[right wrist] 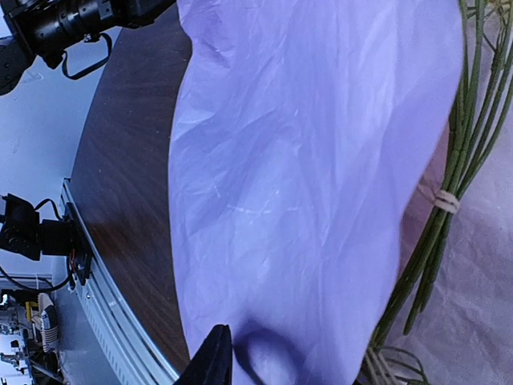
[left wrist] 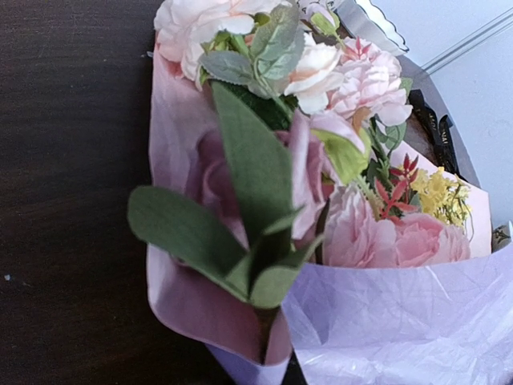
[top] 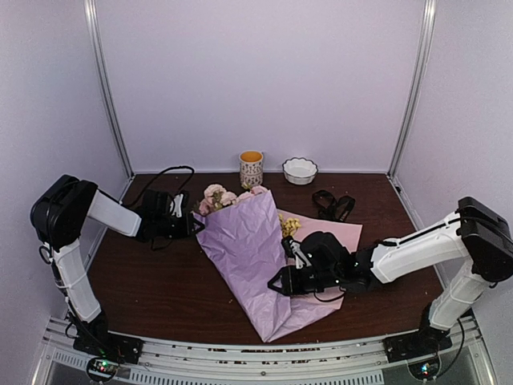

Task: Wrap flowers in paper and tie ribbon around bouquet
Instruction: Press the fold line on the 2/3-folded wrapping paper, then pass from the right arm to the left

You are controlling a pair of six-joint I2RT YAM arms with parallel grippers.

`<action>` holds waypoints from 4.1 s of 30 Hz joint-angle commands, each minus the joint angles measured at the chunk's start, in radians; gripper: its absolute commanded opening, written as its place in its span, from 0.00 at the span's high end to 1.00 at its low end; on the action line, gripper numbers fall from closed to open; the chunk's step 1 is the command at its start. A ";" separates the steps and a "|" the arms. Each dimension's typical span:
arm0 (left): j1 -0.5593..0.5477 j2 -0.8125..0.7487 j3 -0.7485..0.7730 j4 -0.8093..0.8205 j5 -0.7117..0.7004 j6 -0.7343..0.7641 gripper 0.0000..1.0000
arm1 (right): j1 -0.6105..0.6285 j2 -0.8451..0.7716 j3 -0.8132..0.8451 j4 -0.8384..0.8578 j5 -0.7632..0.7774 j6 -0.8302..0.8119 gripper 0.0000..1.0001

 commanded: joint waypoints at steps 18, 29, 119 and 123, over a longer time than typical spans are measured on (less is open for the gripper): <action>0.003 -0.033 0.005 0.010 -0.029 0.038 1.00 | 0.123 -0.094 -0.127 -0.021 -0.042 0.100 1.00; 0.019 -0.043 0.110 -0.177 -0.118 0.137 1.00 | 0.120 -0.123 -0.244 0.027 -0.055 0.117 1.00; -0.280 -0.447 -0.342 -0.174 -0.091 -0.188 0.24 | 0.114 0.017 -0.123 0.005 -0.087 0.054 1.00; -0.318 -0.360 -0.310 -0.191 -0.106 -0.190 0.30 | 0.114 0.019 -0.114 -0.001 -0.089 0.049 1.00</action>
